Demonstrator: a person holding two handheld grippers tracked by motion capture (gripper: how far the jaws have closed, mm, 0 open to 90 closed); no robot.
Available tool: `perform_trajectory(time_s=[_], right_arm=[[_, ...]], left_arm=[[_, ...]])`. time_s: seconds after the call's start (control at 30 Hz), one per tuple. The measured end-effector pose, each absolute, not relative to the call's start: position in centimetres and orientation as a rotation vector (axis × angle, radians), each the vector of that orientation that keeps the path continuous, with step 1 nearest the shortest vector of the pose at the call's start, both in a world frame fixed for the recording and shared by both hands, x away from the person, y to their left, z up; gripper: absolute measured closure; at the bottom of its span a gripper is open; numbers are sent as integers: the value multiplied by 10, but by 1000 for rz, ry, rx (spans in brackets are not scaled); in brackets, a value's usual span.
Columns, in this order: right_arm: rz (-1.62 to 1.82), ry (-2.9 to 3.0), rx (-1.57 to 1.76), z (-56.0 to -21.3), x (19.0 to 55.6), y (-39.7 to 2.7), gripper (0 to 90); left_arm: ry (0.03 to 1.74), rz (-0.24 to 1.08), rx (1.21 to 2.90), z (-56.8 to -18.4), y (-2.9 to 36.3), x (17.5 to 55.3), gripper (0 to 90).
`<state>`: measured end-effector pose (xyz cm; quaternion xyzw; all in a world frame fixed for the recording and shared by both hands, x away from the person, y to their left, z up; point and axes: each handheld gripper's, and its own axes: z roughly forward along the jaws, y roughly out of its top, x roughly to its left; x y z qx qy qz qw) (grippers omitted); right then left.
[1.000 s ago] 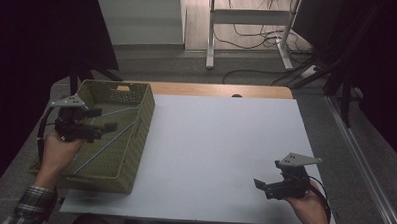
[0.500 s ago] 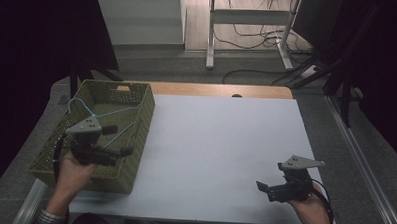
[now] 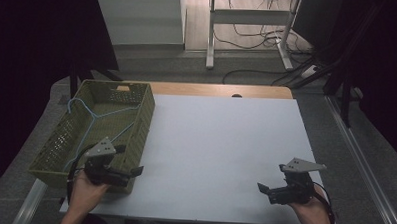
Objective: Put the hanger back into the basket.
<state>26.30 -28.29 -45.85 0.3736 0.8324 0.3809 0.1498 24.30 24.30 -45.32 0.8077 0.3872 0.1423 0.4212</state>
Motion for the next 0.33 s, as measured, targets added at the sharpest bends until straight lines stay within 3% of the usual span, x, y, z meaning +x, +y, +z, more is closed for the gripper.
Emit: perform_trajectory(time_s=[0.33], right_arm=[[1063, 2404, 1057, -461, 263, -282, 0]], left_arm=[[999, 363, 2062, -464, 243, 244, 6]])
